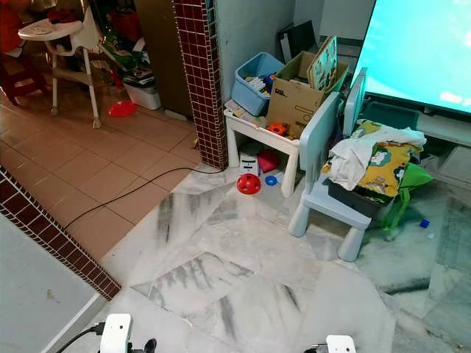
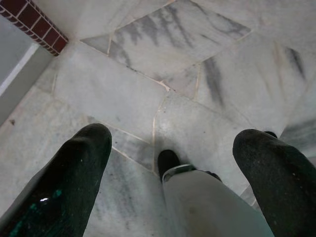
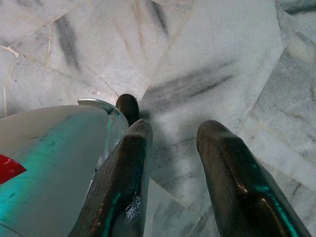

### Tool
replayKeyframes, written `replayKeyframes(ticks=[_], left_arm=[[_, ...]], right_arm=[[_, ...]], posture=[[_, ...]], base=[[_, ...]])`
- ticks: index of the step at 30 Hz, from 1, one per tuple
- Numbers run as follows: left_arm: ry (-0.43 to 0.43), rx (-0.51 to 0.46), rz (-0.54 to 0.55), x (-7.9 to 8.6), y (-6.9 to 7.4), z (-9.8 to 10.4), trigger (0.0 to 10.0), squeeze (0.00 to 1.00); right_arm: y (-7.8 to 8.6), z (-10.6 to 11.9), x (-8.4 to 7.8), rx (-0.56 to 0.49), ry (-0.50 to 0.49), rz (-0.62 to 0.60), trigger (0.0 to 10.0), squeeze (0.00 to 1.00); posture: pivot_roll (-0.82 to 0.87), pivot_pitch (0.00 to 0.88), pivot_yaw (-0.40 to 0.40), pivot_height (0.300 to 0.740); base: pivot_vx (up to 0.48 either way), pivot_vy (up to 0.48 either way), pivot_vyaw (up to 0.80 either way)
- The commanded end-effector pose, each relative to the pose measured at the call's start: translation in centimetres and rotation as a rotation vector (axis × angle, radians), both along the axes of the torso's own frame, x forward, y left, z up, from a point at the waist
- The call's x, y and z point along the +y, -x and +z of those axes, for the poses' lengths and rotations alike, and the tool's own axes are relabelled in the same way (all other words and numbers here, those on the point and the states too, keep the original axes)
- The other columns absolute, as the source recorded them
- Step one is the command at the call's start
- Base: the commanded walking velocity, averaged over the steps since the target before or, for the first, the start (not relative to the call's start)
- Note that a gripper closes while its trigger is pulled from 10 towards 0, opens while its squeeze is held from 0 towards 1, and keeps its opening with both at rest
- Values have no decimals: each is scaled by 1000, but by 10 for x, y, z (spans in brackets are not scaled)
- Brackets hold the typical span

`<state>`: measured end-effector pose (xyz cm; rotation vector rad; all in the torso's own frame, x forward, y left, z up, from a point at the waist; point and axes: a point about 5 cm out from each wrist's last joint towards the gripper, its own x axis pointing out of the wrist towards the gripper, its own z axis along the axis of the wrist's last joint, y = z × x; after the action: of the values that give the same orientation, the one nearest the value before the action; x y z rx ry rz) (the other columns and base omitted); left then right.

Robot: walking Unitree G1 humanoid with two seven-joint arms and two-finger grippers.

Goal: Hang keys on a hook

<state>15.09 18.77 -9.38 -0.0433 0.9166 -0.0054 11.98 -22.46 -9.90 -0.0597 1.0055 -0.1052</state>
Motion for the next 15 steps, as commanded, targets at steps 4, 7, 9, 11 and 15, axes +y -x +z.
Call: replayKeyframes(ticks=[4,7,9,11,15], left_arm=[[11,8,12,1,1,-1,10000,0],[9,7,9,0,1,-1,10000,0],[16,6,10,-1,0,0,10000,0],[16,6,10,-1,0,0,10000,0],[16,6,10,-1,0,0,10000,0]], right_arm=[[0,0,-2,9,0,3,10000,0],[0,0,-2,8,2,5,10000,0],[0,0,-2,19,14,28,10000,0],[0,0,-2,19,14,28,10000,0],[0,0,-2,19,14,28,10000,0]], posture=[[-72,27,40,740],[-74,25,40,740],[-76,18,42,740],[-76,18,42,740],[-76,18,42,740]], base=[[0,0,0],[0,0,0],[0,0,0],[0,0,0],[0,0,0]])
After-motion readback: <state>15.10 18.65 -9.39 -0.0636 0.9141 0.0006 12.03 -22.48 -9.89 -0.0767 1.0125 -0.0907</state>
